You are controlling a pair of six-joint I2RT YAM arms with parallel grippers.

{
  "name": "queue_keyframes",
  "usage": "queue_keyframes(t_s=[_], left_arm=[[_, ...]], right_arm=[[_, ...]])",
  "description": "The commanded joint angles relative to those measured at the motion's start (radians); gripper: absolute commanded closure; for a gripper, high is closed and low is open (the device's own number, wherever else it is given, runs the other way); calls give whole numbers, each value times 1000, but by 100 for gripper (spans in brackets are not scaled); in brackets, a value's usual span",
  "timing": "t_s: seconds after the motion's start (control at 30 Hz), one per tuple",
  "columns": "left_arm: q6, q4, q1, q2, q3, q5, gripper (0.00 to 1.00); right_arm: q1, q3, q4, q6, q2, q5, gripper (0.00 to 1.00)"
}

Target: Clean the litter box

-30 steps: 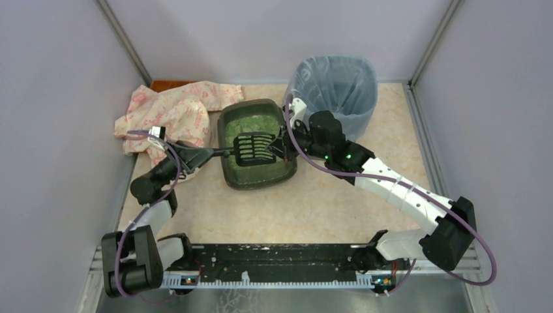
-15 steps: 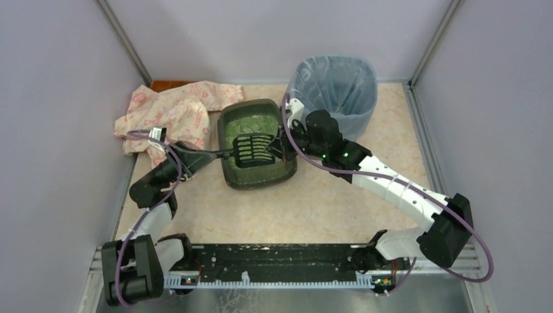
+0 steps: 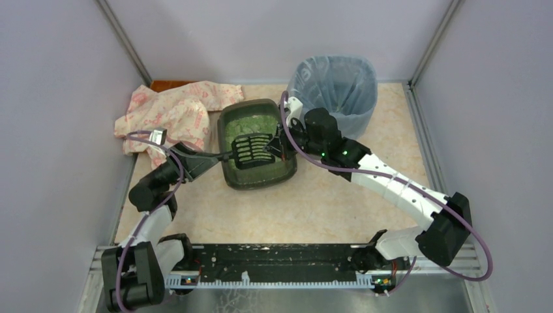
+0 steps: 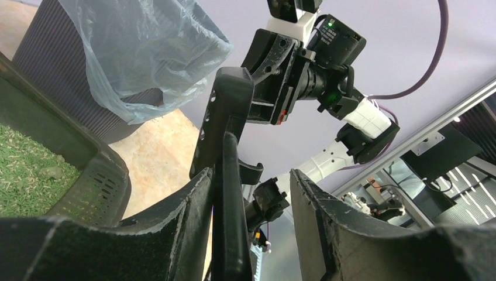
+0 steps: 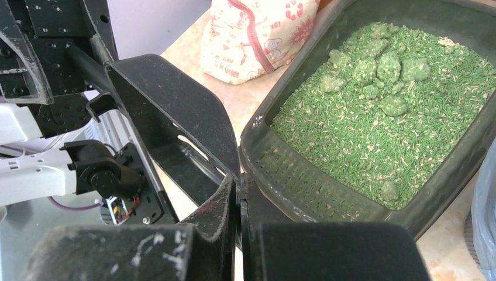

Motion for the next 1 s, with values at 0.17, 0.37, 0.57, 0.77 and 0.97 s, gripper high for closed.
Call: queue_keyframes(t_s=[0.17,0.37,0.57,0.77,0.97], left_arm=[[58,211,-10,2,-13,36,16],[104,146,-11,-26,-18,39,8],[136,96,-10,-46,-15,28,7],[148,69,-10,-43,19,23,8],[148,70,-11,-45,19,18,20]], right_arm=[[2,56,40,-7,-15,31,100],[3,58,35,-13,-13,40,100],[3,56,46,-6,-6,24,100],[4,44,50,-2,-6,22,100],[3,39,51,-1,-9,29,100]])
